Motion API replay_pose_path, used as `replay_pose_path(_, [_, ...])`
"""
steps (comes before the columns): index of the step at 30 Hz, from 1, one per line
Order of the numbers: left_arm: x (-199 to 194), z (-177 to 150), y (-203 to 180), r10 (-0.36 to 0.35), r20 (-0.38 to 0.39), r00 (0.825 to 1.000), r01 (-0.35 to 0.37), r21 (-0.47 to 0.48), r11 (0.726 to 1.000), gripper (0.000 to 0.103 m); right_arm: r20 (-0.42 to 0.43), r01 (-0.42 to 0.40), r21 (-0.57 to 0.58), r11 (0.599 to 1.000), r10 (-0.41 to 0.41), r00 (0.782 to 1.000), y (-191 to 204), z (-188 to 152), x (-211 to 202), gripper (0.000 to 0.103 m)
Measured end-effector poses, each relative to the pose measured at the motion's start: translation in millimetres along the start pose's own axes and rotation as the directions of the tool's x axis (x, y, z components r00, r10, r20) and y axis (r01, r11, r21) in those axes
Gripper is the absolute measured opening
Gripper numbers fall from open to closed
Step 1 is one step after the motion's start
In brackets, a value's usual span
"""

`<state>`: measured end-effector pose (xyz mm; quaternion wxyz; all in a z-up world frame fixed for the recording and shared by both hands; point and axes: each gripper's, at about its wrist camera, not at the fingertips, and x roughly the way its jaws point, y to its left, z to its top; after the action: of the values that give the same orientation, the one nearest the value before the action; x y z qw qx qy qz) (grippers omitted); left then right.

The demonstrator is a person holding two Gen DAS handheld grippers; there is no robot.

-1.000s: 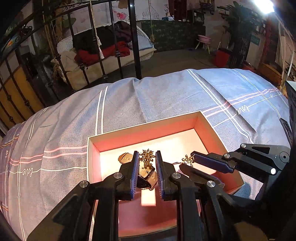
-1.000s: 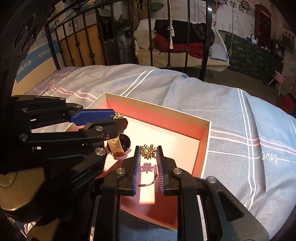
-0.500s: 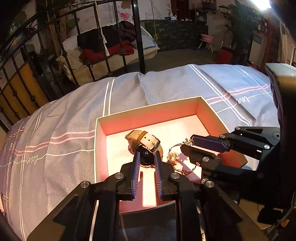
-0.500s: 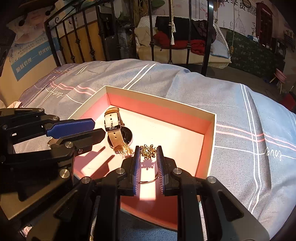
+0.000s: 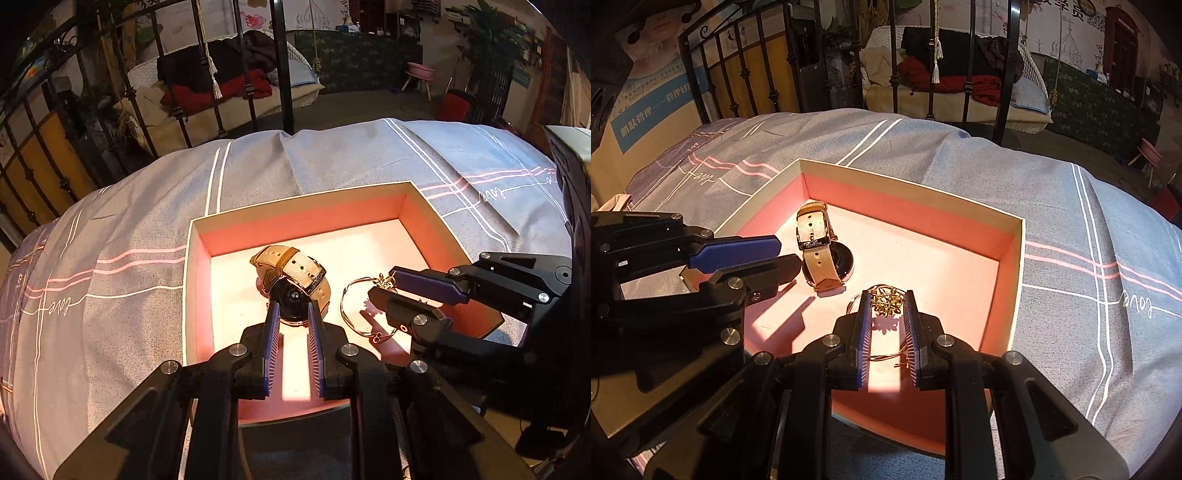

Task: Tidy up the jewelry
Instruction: 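Lower the brooch into the box with the right tool and release it, then grasp the pearl bracelet with the right tool while the left tool grasps a gold earring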

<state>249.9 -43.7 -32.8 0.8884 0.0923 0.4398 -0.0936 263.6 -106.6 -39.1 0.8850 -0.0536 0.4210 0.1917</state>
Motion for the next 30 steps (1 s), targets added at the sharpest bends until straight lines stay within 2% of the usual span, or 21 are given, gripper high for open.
replay_pose_path(3, [-6, 0, 3, -0.002, 0.012, 1.000, 0.002, -0.018, 1.000, 0.016, 0.003, 0.006, -0.002, 1.000, -0.006, 1.000, 0, -1, -2, 0.020])
replay_pose_path(4, [-9, -1, 4, -0.008, 0.018, 1.000, 0.008, -0.025, 1.000, 0.016, 0.007, 0.008, 0.003, 1.000, -0.008, 1.000, 0, -1, -4, 0.023])
replay_pose_path(5, [-12, -1, 6, -0.019, 0.025, 1.000, 0.019, -0.035, 0.999, 0.017, 0.013, 0.010, 0.007, 1.000, -0.010, 1.000, 0, -2, -7, 0.033])
replay_pose_path(6, [-17, -2, 8, -0.027, 0.035, 0.999, 0.029, -0.048, 0.998, 0.021, 0.024, 0.019, 0.011, 1.000, -0.020, 1.000, -1, -4, -12, 0.043])
replay_pose_path(8, [-33, -5, 13, -0.037, 0.077, 0.996, 0.044, -0.085, 0.995, 0.036, 0.057, 0.034, 0.019, 0.999, -0.035, 0.998, -1, -6, -27, 0.054])
replay_pose_path(9, [-43, -8, 16, -0.042, 0.100, 0.994, 0.052, -0.101, 0.993, 0.048, 0.078, 0.037, 0.026, 0.999, -0.039, 0.996, -2, -8, -37, 0.056])
replay_pose_path(10, [-52, -12, 18, -0.051, 0.121, 0.991, 0.064, -0.112, 0.992, 0.053, 0.102, 0.041, 0.033, 0.999, -0.044, 0.994, -3, -11, -49, 0.057])
replay_pose_path(12, [-68, -25, 19, -0.065, 0.147, 0.987, 0.084, -0.122, 0.989, 0.058, 0.143, 0.046, 0.050, 0.998, -0.052, 0.988, -5, -23, -73, 0.060])
replay_pose_path(16, [-83, -66, 19, -0.088, 0.148, 0.985, 0.110, -0.147, 0.983, 0.062, 0.169, 0.012, 0.098, 0.995, -0.028, 0.985, -9, -63, -106, 0.061])
replay_pose_path(21, [-74, -118, 8, -0.125, 0.081, 0.989, 0.138, -0.192, 0.972, 0.062, 0.078, -0.036, 0.095, 0.995, 0.029, 0.997, 5, -112, -103, 0.060])
replay_pose_path(26, [-69, -139, -4, -0.123, 0.049, 0.991, 0.130, -0.179, 0.975, 0.062, 0.025, -0.039, 0.063, 0.997, 0.037, 0.999, 18, -127, -92, 0.059])
replay_pose_path(28, [-69, -140, -7, -0.111, 0.051, 0.992, 0.119, -0.170, 0.978, 0.062, 0.007, 0.011, 0.036, 0.999, -0.011, 1.000, 21, -128, -90, 0.052])
replay_pose_path(30, [-69, -143, -9, -0.112, 0.052, 0.992, 0.119, -0.163, 0.979, 0.062, -0.005, 0.056, 0.059, 0.997, -0.056, 0.998, 15, -132, -89, 0.038])
